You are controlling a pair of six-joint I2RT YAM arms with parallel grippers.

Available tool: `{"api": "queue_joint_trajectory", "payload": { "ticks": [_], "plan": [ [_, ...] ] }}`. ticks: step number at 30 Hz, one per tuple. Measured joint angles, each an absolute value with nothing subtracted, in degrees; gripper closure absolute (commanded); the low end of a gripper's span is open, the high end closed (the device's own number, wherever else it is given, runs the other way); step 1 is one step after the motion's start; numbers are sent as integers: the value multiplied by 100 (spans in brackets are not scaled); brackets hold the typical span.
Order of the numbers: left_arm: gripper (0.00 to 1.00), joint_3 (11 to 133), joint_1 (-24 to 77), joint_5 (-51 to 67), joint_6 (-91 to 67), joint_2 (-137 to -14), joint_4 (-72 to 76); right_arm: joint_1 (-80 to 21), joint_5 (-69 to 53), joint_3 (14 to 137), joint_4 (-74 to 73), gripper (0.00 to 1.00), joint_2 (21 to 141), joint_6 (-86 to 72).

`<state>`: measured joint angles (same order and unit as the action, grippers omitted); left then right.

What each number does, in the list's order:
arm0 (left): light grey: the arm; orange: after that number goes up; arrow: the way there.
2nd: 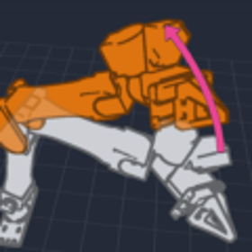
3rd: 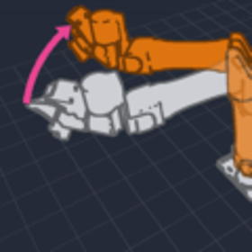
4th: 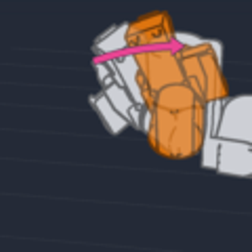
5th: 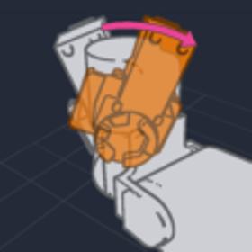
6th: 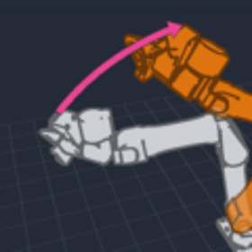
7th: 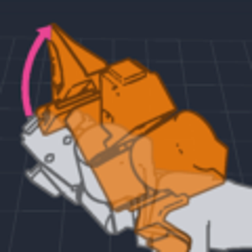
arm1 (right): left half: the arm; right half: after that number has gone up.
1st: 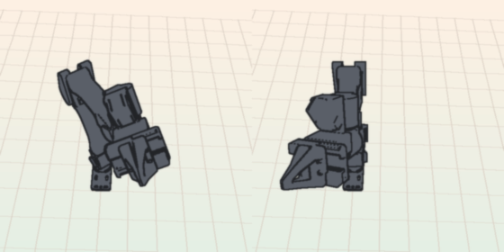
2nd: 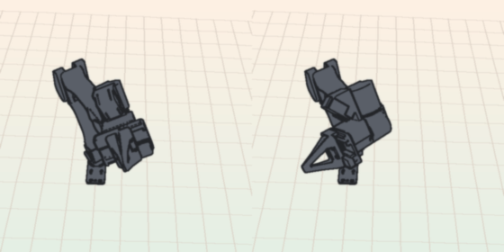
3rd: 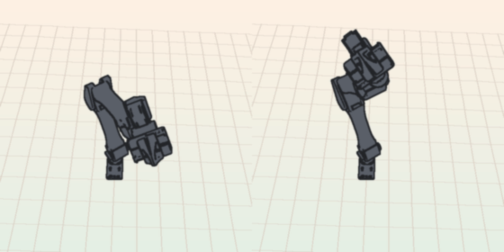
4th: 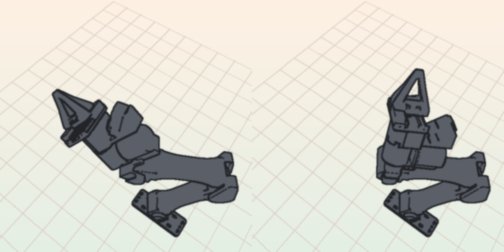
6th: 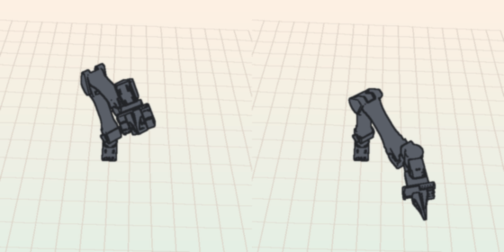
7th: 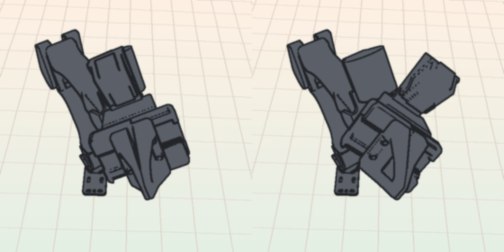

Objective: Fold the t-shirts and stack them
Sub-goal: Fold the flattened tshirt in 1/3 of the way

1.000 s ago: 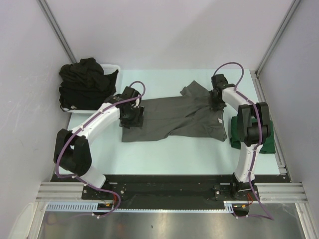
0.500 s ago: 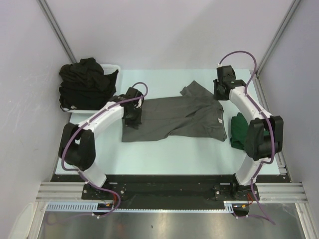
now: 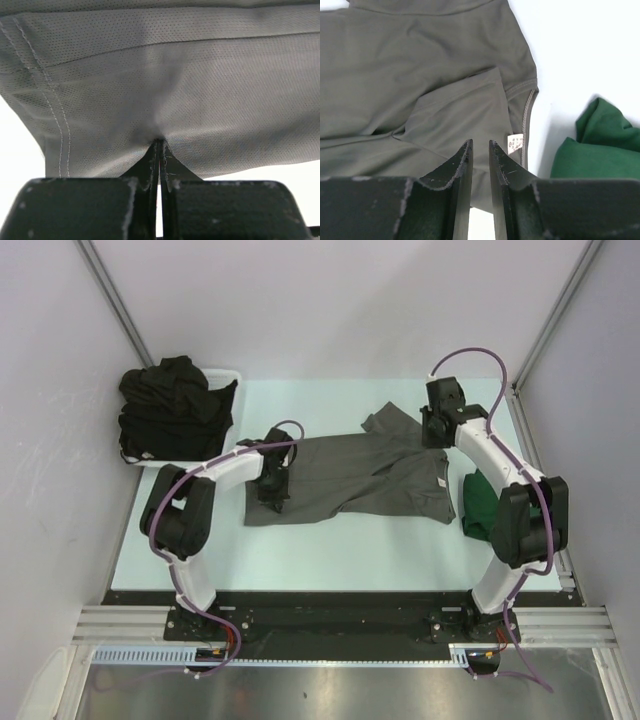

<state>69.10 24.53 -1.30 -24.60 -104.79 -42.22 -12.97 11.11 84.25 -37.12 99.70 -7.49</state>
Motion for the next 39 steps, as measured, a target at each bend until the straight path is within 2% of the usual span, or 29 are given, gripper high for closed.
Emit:
{"api": "queue_joint_trajectory", "payload": {
  "ticks": [32,35,39],
  "plan": [
    [100,6591,2436,-882,-2541,-10368,-4121,-1302,834,7575,-3815,76,9515,-794],
    [100,6578,2410,-888,-2519,-10359,-4123,-1315,816,7575,-3839,76,9509,-799],
    [100,6567,2379,-882,-2493,-10348,-4123,-1345,825,7516,-3881,83,9509,-838]
  ]
}}
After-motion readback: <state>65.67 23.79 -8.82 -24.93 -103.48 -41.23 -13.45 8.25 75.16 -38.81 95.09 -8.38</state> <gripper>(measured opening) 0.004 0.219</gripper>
